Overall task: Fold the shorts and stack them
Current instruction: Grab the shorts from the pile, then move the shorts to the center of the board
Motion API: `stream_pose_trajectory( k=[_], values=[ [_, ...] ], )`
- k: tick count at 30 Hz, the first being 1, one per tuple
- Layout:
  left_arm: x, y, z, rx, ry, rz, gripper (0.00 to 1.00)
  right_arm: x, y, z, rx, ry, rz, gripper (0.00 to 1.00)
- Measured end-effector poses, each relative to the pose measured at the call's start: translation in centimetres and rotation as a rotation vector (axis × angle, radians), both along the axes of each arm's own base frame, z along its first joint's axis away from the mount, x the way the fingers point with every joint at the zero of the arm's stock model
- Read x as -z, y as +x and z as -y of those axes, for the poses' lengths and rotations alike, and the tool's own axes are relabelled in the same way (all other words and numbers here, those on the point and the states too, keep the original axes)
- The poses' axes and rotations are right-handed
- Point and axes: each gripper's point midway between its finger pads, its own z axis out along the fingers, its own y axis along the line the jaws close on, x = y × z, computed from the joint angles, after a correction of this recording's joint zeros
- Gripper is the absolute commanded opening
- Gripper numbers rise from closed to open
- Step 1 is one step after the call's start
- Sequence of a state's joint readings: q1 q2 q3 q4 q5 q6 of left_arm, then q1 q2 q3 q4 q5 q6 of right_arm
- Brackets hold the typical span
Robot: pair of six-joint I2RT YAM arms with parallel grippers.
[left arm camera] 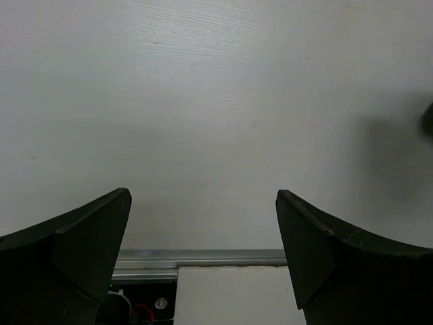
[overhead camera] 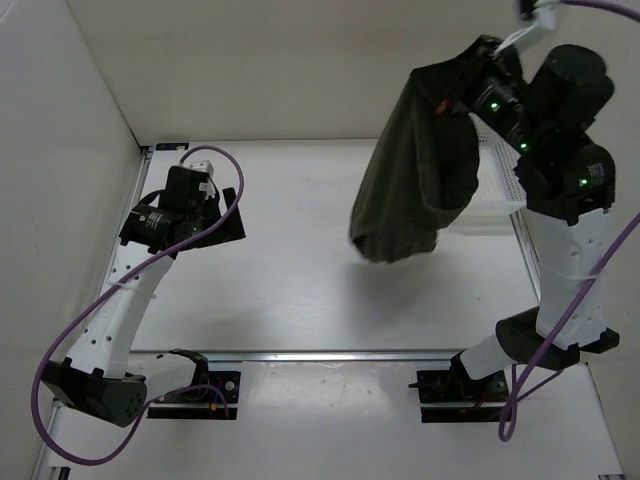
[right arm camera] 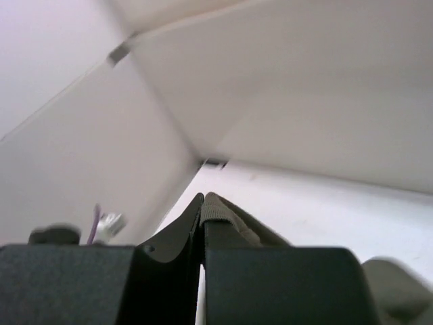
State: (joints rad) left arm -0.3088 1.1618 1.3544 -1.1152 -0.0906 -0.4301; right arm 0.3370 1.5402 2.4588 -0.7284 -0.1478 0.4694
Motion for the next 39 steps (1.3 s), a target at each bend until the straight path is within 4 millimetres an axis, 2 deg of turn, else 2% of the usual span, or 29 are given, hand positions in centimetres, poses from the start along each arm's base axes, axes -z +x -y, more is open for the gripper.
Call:
stream_pose_trajectory(
  k=[3,7,8,9,10,11,15,17,18,20,21,23,25,27,29,32,33,34,36,37,39],
  values=[
    [-0.7,-0.1,-0.6,-0.021,0.025,0.007,1.0,3.2,-1.4,-4.2,-0.123,-0.048,-0.074,0.0],
    [-1.4,-0.1,-1.2,-0.04,0.039,0.015,1.0,12.4,0.5,-8.5,-0.174,-0.174,-0.293,0.06],
    [-1.5,-0.2,-1.4,-0.042,0.042,0.013,1.0,15.3,1.5,-9.3,-0.169,-0.214,-0.36,0.16],
    [-1.5,-0.2,-1.4,-0.045,0.042,0.012,1.0,17.4,2.6,-9.7,-0.152,-0.244,-0.407,0.41],
    [-1.5,-0.2,-1.5,-0.047,0.042,0.008,1.0,19.6,3.8,-9.9,-0.126,-0.274,-0.452,0.74],
    [-1.5,-0.2,-1.6,-0.048,0.041,0.005,1.0,21.8,5.3,-9.9,-0.095,-0.307,-0.499,1.0],
    [-1.1,-0.3,-1.4,-0.039,0.03,-0.021,1.0,28.6,10.8,-8.4,0.037,-0.411,-0.663,1.0],
    [-0.6,-0.3,-1.0,-0.025,0.014,-0.035,1.0,31.5,12.1,-7.0,0.104,-0.45,-0.735,1.0],
    [0.0,-0.4,-0.7,-0.015,0.003,-0.046,0.92,33.2,11.9,-5.9,0.14,-0.476,-0.782,0.96],
    [1.7,-1.0,-0.2,0.004,-0.019,-0.09,0.82,35.5,10.3,-4.6,0.169,-0.509,-0.829,0.89],
    [3.0,-1.6,0.1,0.013,-0.029,-0.126,0.82,36.8,8.4,-4.2,0.166,-0.529,-0.863,0.88],
    [5.5,-2.6,0.6,0.027,-0.049,-0.194,0.9,38.8,3.8,-4.1,0.134,-0.553,-0.908,0.89],
    [8.3,-4.4,1.1,0.044,-0.072,-0.282,1.0,39.9,-0.8,-4.9,0.075,-0.565,-0.933,0.94],
    [10.7,-6.5,2.0,0.055,-0.113,-0.364,1.0,40.8,-4.5,-6.1,0.01,-0.574,-0.941,0.97],
    [13.2,-8.8,3.1,0.061,-0.162,-0.434,1.0,41.9,-7.3,-7.5,-0.046,-0.581,-0.963,0.97],
    [15.8,-12.0,3.8,0.051,-0.208,-0.531,1.0,44.2,-9.4,-8.3,-0.067,-0.604,-1.022,0.99],
    [16.1,-12.5,4.0,0.045,-0.223,-0.553,0.95,44.8,-9.6,-8.3,-0.063,-0.61,-1.04,0.99],
    [16.3,-12.4,4.3,0.036,-0.235,-0.562,0.69,45.1,-9.7,-8.3,-0.054,-0.614,-1.052,1.0],
    [15.9,-11.6,4.8,0.033,-0.25,-0.558,0.24,45.3,-9.3,-8.3,-0.036,-0.615,-1.055,1.0],
    [15.5,-10.9,5.1,0.04,-0.253,-0.545,0.1,45.0,-9.0,-8.3,-0.024,-0.616,-1.05,1.0],
    [13.8,-8.7,5.9,0.069,-0.255,-0.507,0.1,43.9,-8.1,-8.1,0.001,-0.607,-1.032,1.0]
  ],
)
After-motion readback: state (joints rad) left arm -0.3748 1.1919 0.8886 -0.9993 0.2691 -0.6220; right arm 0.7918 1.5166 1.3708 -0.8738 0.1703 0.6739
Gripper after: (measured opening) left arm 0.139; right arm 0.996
